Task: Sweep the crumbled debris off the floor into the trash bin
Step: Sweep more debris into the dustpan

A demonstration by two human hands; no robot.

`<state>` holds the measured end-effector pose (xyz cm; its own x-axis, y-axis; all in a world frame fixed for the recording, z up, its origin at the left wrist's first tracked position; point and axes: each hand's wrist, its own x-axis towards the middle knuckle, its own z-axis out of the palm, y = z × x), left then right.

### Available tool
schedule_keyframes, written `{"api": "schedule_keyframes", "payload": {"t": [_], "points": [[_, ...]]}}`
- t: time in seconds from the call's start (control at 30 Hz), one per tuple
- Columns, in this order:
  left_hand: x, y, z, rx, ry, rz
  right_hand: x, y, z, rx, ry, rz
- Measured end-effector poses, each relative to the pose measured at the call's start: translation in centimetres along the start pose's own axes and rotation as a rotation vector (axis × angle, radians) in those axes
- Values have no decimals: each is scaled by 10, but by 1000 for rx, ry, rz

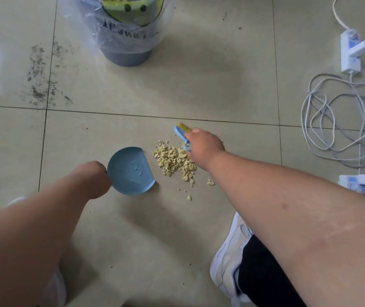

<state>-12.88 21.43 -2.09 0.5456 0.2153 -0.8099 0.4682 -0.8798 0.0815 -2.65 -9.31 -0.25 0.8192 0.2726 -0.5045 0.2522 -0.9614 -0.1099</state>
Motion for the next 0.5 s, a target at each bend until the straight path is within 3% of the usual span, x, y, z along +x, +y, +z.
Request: {"api": "schedule_keyframes", "payload": {"t": [0.13,0.23,0.37,0.5], "points": [[-5,-6,2,34,19,12,-21,-10,13,52,-15,-129],[-12,-14,3,50,22,2,-29,-7,7,213,79,-75],[-18,-24,6,34,26,-23,-37,18,-7,528,266,288],[-20,-24,10,-18,-39,-100,-46,56,-4,637,363,726]]}}
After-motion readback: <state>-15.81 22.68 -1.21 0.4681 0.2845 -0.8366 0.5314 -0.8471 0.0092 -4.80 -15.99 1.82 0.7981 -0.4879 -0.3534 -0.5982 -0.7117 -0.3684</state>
